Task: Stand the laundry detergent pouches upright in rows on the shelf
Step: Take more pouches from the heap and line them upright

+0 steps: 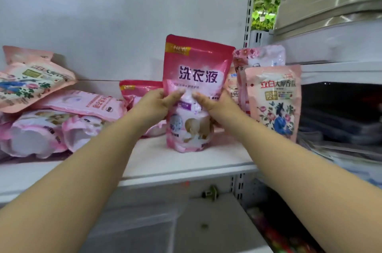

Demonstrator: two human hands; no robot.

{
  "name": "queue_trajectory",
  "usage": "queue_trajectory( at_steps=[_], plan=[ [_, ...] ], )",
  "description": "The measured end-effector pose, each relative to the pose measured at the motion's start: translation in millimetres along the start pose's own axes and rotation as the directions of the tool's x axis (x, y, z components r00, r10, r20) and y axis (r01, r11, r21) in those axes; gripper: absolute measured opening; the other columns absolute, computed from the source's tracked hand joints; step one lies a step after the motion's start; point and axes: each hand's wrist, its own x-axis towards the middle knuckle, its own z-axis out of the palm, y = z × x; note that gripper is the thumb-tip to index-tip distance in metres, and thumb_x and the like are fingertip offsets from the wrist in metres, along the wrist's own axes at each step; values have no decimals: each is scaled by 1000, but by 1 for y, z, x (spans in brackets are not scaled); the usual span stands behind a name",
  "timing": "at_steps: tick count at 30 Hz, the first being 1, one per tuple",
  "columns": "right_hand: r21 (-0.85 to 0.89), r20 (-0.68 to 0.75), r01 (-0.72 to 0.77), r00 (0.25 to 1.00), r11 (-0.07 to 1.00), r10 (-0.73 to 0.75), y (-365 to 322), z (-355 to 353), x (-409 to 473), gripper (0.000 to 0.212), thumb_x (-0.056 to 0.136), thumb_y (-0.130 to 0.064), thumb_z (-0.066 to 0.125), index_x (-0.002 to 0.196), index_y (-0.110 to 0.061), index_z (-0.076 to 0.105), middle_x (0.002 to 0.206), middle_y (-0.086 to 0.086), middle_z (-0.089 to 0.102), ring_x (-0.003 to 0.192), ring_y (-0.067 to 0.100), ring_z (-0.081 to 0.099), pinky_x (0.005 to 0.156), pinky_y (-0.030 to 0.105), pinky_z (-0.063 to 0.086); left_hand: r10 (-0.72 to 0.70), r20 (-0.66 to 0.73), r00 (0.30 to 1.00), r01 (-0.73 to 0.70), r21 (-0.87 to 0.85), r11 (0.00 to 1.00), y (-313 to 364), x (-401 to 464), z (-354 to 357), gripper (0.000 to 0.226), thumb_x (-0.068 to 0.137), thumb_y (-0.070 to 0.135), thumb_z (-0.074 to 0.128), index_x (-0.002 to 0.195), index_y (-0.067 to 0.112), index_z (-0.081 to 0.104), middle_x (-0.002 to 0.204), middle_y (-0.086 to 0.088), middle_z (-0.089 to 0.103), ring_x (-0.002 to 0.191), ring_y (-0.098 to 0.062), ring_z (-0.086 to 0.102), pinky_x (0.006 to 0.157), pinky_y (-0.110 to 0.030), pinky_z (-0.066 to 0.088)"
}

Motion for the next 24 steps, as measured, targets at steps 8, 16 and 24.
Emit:
queue_trajectory(
  at_steps=[8, 16, 24],
  plan=[
    [-33, 114, -207, 971, 978, 209, 16, -4, -18, 63, 76, -36, 69, 128, -11, 43, 125, 4, 56, 111, 22, 54, 99, 43, 44, -150, 78, 986, 78, 580, 811, -16, -34, 7, 85, 78, 35, 68, 143, 18, 16, 124, -3, 60, 92, -15, 52, 84, -25, 38],
    [39, -69, -225, 971, 974, 228, 28, -10, -8, 48, 85, -27, 62, 127, -11, 45, 128, 5, 55, 115, 24, 52, 101, 37, 40, -153, 110, 982, 27, 720, 694, -15, -41, 25, 63, 83, 46, 56, 136, 14, 41, 133, -5, 55, 118, -21, 51, 95, -26, 38],
    [-142, -67, -228, 973, 963, 221, 24, -9, -17, 59, 88, -39, 54, 134, -8, 36, 140, 7, 44, 130, 26, 39, 107, 37, 28, 70, 75, 995, -101, 802, 589, -29, -121, -29, 40, 88, 54, 39, 111, 30, 62, 111, 8, 67, 97, -12, 60, 82, -28, 46]
  ],
)
